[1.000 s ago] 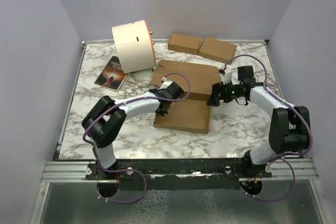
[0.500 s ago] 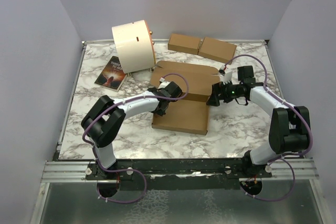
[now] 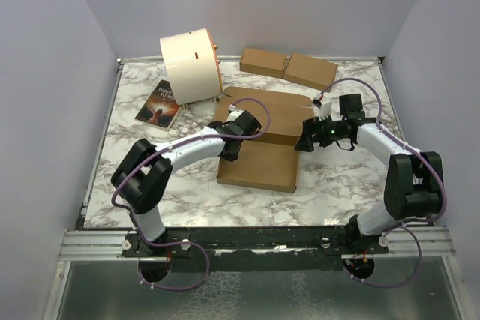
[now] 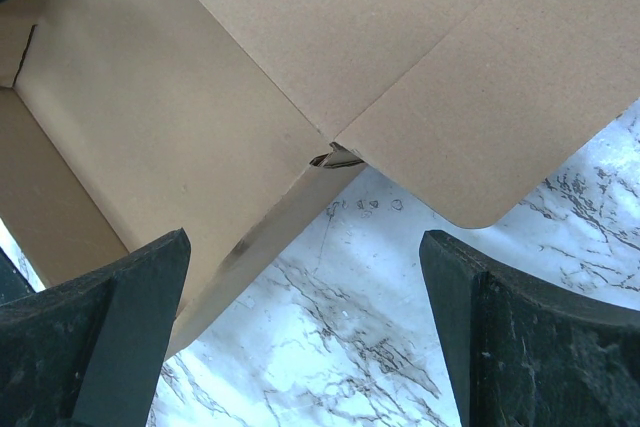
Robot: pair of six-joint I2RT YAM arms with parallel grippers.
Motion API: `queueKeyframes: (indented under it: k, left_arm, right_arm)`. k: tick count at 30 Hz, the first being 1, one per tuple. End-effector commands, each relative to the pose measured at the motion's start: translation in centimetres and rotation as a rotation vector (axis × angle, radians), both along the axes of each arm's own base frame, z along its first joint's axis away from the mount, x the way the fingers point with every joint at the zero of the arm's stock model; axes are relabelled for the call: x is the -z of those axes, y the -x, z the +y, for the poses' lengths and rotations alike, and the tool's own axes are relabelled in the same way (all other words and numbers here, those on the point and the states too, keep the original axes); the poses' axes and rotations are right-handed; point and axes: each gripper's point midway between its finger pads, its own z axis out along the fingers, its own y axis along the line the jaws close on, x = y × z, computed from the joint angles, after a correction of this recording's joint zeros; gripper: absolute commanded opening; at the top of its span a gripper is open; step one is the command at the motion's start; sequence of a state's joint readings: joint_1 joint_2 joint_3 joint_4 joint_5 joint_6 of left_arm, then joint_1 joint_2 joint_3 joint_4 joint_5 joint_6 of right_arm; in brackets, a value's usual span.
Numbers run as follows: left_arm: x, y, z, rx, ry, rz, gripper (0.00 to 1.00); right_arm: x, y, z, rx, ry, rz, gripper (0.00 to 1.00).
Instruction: Fold the paper box
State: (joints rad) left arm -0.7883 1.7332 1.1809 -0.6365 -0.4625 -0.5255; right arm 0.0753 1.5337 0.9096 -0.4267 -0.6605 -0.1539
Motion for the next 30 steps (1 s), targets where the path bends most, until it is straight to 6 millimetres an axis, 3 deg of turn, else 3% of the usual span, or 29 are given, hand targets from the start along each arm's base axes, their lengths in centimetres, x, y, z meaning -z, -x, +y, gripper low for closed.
queueKeyframes:
  k: [1, 5, 9, 11, 13, 18, 21, 23, 30]
  left_arm:
    - [-3.2, -0.4, -1.3, 0.015, 0.107, -0.058, 0.41]
    - [-4.8, -0.5, -1.8, 0.041, 0.193, -0.104, 0.48]
    - [-7.9, -1.2, -1.3, 0.056, 0.320, -0.179, 0.50]
    - [-9.0, -1.6, -0.1, 0.055, 0.356, -0.201, 0.53]
    - [-9.3, -1.9, 2.7, 0.022, 0.325, -0.209, 0.56]
    - [-7.2, -1.2, 12.0, -0.080, 0.089, -0.137, 0.69]
    - [-5.0, 0.4, 15.7, -0.086, -0.030, -0.056, 0.83]
    - [-4.0, 1.2, 16.9, -0.092, -0.033, -0.017, 0.87]
    - [-2.4, 0.8, 17.6, -0.032, 0.024, 0.042, 0.88]
  right_arm:
    - [-0.6, 0.1, 0.3, -0.021, -0.019, -0.011, 1.00]
    - [-0.9, 0.2, 0.4, -0.033, -0.023, -0.024, 1.00]
    - [-1.6, 0.3, 0.5, -0.049, -0.030, -0.048, 1.00]
    - [-1.9, 0.3, 0.5, -0.058, -0.029, -0.061, 1.00]
    - [-2.2, 0.3, 0.5, -0.067, -0.028, -0.075, 1.00]
    - [-3.3, 0.2, 0.4, -0.079, -0.015, -0.122, 1.00]
    - [-4.0, 0.3, 0.4, -0.092, -0.014, -0.150, 1.00]
    - [-4.4, 0.5, 0.5, -0.107, -0.019, -0.162, 1.00]
    - [-4.9, 0.9, 0.7, -0.129, -0.025, -0.180, 1.00]
